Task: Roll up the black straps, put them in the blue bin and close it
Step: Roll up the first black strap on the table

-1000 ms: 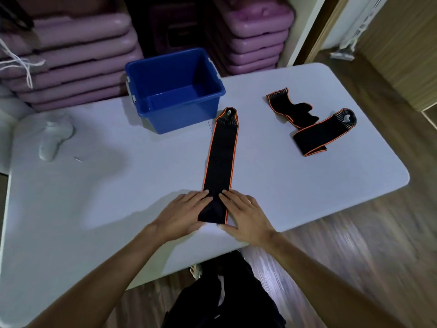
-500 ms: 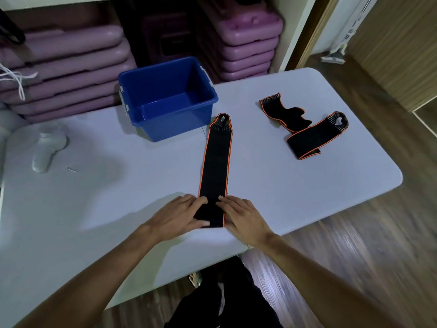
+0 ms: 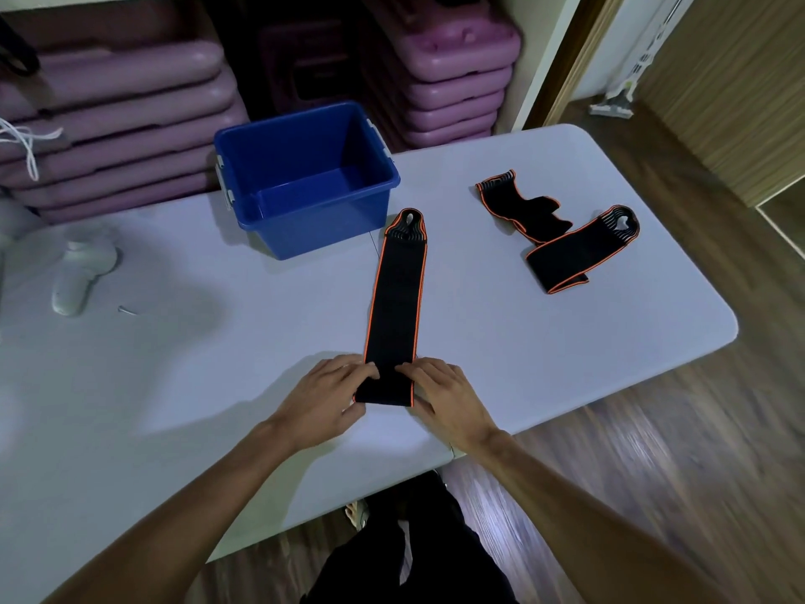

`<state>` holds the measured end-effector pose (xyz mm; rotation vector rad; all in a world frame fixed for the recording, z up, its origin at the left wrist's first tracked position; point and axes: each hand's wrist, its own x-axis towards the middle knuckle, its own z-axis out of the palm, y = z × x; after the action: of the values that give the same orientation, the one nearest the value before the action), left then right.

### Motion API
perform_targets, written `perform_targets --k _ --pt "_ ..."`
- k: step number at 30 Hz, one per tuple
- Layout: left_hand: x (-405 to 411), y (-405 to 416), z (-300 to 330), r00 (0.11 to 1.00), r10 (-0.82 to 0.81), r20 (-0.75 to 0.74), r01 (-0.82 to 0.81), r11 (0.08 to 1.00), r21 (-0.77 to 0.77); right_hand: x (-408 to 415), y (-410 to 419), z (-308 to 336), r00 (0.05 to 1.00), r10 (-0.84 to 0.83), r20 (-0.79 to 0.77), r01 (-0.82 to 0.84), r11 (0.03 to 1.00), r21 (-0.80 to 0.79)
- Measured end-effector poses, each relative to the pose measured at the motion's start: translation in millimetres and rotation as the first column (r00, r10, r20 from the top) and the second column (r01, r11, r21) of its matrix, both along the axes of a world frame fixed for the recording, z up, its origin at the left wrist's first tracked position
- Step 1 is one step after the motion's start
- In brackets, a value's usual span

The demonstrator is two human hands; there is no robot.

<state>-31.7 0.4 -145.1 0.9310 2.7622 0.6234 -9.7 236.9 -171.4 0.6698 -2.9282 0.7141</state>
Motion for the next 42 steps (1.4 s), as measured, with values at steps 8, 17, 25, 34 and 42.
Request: perform_targets --k 8,17,25,34,42 --pt "-24 24 8 0.803 0.313 0.508 -0.493 0.827 0.270 -17 -11 24 0.850 -0.244 0.467 0.406 0.868 -0.285" --pt "-46 44 -6 0.767 0.553 0.327 -0.602 0.795 0.068 -24 -29 19 0.733 -0.426 0.530 0.619 0.740 -0.262" --pt "-52 51 -1 0.822 0.549 0.151 -0.564 0.822 0.084 -39 -13 23 0.800 -0.380 0.464 0.507 0.842 -0.185" --pt "-57 55 -5 0.701 0.588 0.403 -0.683 0.717 0.141 -65 -13 27 0.804 -0.388 0.451 0.478 0.873 -0.100" --pt "-53 48 -5 0.711 0.554 0.432 -0.671 0.719 0.181 -63 -9 22 0.837 -0.324 0.442 0.451 0.865 -0.220"
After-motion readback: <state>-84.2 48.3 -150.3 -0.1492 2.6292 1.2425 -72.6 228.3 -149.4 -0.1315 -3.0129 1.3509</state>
